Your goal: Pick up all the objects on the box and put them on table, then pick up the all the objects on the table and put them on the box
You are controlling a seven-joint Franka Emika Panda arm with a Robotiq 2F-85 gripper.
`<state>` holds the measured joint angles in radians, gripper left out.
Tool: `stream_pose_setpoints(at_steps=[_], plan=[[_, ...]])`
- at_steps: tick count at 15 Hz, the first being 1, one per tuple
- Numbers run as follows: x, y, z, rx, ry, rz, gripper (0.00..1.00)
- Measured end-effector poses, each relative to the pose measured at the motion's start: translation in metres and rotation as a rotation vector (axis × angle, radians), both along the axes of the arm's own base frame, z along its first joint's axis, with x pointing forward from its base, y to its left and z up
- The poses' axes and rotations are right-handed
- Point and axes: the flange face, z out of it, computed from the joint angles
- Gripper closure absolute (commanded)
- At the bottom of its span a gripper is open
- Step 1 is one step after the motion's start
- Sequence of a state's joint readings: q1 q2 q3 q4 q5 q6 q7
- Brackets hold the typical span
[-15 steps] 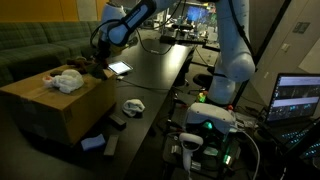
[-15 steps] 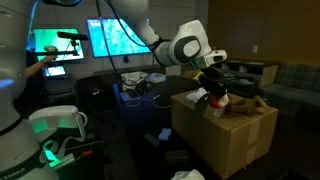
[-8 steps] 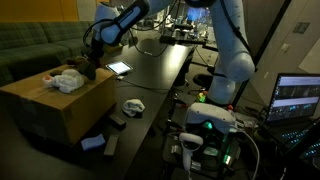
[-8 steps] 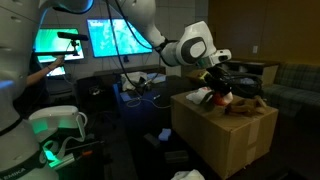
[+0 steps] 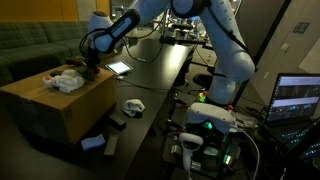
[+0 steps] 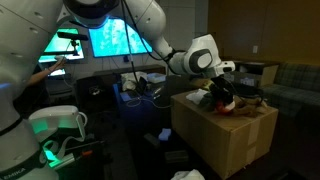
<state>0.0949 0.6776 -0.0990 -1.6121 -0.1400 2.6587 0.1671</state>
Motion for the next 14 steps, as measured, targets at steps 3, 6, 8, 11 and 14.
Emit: stream_pose_setpoints(at_steps=[3, 6, 8, 11, 14], plan=[[0.007, 0.002, -0.001, -0.004, 0.011, -0.017, 0.45], [0.012, 0.001, 0.002, -0.008, 0.015, -0.041, 0.22], [0.015, -0.001, 0.009, -0.013, 0.006, -0.055, 0.07], [0.021, 0.001, 0.024, -0.022, -0.021, -0.068, 0.00], [0.024, 0.012, 0.041, -0.037, -0.052, -0.063, 0.00]])
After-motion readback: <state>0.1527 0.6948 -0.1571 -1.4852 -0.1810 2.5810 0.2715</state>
